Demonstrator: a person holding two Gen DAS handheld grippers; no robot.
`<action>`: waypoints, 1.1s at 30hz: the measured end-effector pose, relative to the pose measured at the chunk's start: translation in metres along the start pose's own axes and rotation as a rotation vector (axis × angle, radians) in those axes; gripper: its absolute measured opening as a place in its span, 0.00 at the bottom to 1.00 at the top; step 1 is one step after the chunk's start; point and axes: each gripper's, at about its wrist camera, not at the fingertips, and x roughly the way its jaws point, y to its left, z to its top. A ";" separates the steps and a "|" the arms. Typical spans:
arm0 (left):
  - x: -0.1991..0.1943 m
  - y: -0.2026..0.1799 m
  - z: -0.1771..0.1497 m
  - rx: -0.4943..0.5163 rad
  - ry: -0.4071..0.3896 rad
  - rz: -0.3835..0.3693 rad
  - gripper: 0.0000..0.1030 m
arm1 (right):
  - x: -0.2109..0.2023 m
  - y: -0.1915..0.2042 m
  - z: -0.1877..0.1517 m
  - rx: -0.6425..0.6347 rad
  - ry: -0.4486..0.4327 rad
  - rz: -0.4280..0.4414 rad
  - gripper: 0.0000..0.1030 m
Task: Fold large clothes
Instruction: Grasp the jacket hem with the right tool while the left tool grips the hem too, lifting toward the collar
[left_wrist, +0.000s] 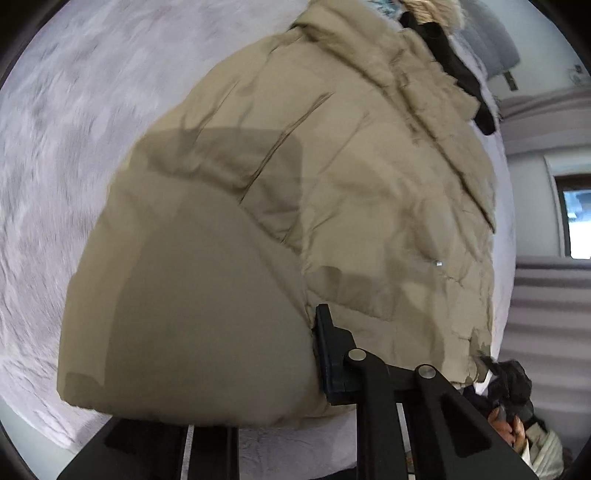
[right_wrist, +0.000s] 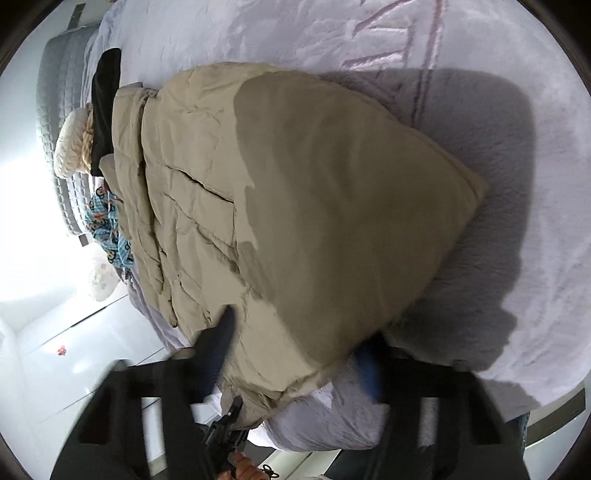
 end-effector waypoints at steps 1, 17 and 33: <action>-0.004 -0.003 0.004 0.012 -0.003 -0.010 0.18 | 0.002 0.003 0.000 -0.002 -0.009 -0.015 0.17; -0.092 -0.096 0.123 0.259 -0.202 -0.096 0.14 | -0.037 0.150 0.020 -0.359 -0.140 -0.041 0.07; 0.000 -0.151 0.331 0.233 -0.328 0.244 0.14 | 0.099 0.402 0.168 -0.719 -0.136 -0.170 0.07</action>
